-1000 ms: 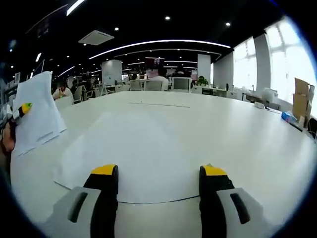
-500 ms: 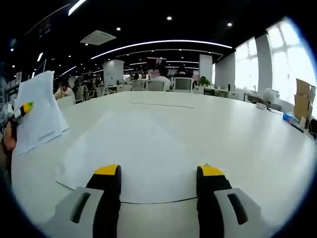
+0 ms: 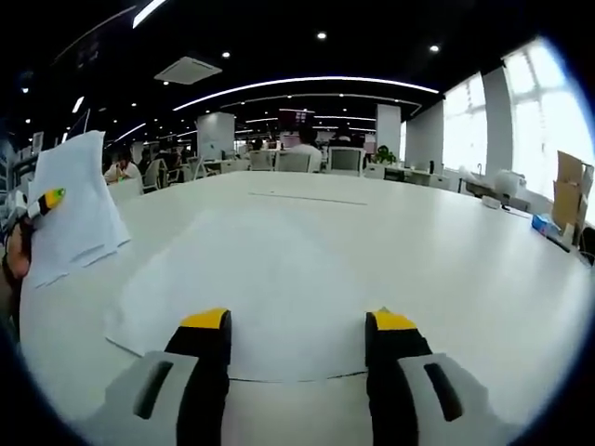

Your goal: Organize the stack of printing papers by aligning and flattening the scattered papers on the table

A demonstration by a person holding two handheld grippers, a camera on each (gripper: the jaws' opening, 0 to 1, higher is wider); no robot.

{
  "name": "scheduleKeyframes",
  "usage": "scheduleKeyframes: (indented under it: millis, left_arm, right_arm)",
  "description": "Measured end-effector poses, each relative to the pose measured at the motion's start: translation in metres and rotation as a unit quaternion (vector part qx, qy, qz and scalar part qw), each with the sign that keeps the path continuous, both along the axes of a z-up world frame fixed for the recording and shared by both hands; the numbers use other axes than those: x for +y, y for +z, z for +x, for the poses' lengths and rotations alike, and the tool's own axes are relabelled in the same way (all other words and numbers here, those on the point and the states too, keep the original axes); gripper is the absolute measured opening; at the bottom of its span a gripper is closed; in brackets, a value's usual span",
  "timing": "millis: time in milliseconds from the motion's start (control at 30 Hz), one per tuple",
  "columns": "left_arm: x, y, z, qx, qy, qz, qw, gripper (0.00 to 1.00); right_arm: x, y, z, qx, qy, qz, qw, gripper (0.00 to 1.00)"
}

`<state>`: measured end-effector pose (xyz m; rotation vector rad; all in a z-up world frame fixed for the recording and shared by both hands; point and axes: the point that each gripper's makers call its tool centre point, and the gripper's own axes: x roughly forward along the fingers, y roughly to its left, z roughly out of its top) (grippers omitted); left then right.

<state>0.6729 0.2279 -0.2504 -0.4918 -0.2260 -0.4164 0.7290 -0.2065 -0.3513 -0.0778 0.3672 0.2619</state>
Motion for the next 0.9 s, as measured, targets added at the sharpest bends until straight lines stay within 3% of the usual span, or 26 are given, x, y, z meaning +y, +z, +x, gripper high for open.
scheduleKeyframes:
  millis: [133, 233, 433, 567, 733, 900]
  left_arm:
    - [0.0, 0.0, 0.0, 0.0, 0.0, -0.001, 1.0, 0.07]
    - [0.0, 0.0, 0.001, 0.0, 0.0, -0.001, 1.0, 0.07]
    - [0.0, 0.0, 0.0, 0.0, 0.0, 0.0, 1.0, 0.07]
    - [0.0, 0.0, 0.0, 0.0, -0.001, 0.0, 1.0, 0.07]
    - [-0.001, 0.0, 0.0, 0.0, -0.001, 0.0, 1.0, 0.07]
    - [0.0, -0.001, 0.001, 0.0, -0.001, 0.001, 1.0, 0.07]
  right_arm:
    - [-0.003, -0.002, -0.002, 0.005, -0.015, 0.011, 0.9998, 0.65]
    - [0.004, -0.001, -0.006, 0.004, -0.011, 0.011, 0.9999, 0.56]
    - [0.006, -0.002, -0.009, 0.003, -0.013, 0.011, 0.9999, 0.53]
    - [0.009, -0.003, -0.014, 0.006, -0.006, 0.012, 0.9999, 0.34]
    - [0.015, -0.004, -0.018, 0.005, 0.009, 0.009, 0.9999, 0.29]
    - [0.03, -0.004, -0.022, 0.003, 0.053, -0.001, 0.9986, 0.14]
